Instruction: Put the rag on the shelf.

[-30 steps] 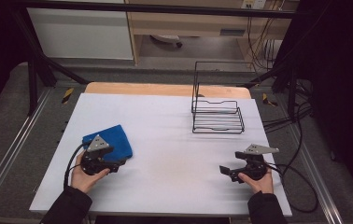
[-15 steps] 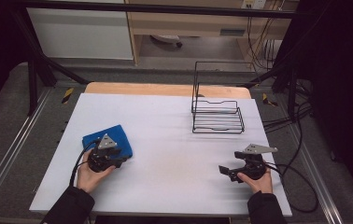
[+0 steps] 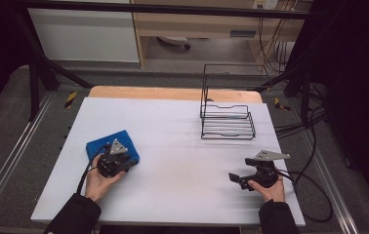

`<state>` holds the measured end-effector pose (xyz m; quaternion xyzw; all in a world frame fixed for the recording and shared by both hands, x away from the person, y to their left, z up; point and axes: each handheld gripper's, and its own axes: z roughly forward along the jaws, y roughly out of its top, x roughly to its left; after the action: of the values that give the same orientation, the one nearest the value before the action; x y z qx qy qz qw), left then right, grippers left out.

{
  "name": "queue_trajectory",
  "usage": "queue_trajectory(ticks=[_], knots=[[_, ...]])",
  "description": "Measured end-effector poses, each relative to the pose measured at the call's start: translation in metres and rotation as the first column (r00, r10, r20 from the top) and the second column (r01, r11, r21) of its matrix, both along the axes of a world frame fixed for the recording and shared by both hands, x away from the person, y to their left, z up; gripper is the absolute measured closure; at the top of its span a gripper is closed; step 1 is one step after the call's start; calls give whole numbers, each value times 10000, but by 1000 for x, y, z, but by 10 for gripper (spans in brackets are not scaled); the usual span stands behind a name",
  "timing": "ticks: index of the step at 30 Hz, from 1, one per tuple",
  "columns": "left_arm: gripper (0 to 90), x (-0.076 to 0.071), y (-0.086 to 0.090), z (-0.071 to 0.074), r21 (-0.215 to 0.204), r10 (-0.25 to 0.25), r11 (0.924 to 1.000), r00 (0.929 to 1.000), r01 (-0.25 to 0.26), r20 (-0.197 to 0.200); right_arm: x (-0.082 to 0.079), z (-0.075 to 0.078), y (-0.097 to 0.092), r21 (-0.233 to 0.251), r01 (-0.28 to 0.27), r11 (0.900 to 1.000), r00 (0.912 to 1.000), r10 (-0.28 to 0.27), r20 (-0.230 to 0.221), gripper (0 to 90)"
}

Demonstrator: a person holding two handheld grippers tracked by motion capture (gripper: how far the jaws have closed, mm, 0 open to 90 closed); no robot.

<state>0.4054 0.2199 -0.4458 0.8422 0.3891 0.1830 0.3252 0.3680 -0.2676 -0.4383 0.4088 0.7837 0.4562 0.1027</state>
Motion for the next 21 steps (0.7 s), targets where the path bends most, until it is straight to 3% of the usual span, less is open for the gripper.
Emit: queue_trajectory(ticks=[4, 10, 21], knots=[[788, 1, 1, 0, 117, 91, 9999, 9999, -92, 87, 0, 0, 0, -15, -1, 10000, 10000, 1, -19, 11], [846, 2, 3, 0, 37, 82, 10000, 10000, -82, 47, 0, 0, 0, -13, -25, 10000, 10000, 25, -14, 12], [863, -2, 12, 13, -783, -149, 9968, 9998, 159, 136, 0, 1, -1, 62, -23, 10000, 10000, 23, 15, 13]])
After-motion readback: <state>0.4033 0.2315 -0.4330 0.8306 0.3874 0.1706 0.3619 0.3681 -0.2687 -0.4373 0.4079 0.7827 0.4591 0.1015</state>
